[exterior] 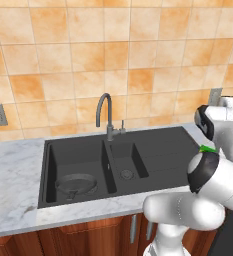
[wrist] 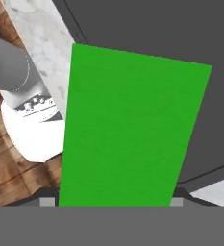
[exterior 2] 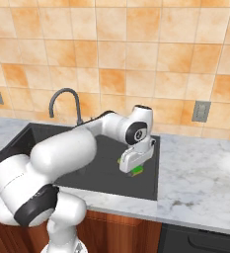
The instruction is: Pick the pan and sponge and place them into the sink. Then turn on the water.
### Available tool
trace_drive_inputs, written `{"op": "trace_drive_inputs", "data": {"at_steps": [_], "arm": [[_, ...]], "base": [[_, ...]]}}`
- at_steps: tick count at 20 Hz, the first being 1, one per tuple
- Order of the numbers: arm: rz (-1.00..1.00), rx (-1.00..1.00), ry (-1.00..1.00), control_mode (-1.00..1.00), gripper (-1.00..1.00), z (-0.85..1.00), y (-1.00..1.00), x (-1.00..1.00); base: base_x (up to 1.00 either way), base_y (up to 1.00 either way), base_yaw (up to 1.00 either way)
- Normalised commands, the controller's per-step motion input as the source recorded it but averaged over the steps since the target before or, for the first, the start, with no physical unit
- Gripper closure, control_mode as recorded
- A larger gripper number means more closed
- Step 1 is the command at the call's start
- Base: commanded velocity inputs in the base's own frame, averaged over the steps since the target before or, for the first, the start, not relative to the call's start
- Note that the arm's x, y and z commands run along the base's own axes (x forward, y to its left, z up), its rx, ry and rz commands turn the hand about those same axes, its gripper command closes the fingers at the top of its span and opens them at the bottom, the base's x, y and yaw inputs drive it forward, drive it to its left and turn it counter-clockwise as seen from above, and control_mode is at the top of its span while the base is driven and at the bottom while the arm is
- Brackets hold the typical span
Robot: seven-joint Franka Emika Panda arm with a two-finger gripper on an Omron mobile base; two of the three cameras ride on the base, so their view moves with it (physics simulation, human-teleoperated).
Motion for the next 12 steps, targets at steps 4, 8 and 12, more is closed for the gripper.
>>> {"op": "trace_drive_inputs", "data": {"at_steps": [4,8,12], "arm": [[0.00,0.03,0.00,-1.00,1.00,0.10,0.58,-0.19],[0.00,0.00,0.00,-1.00,1.00,0.05,0.66,-0.09],[0.00,0.00,0.00,-1.00,1.00,0.03,0.69,-0.01]], "base": [[0.00,0.00,0.00],[0.00,0.00,0.00],[0.00,0.00,0.00]]}}
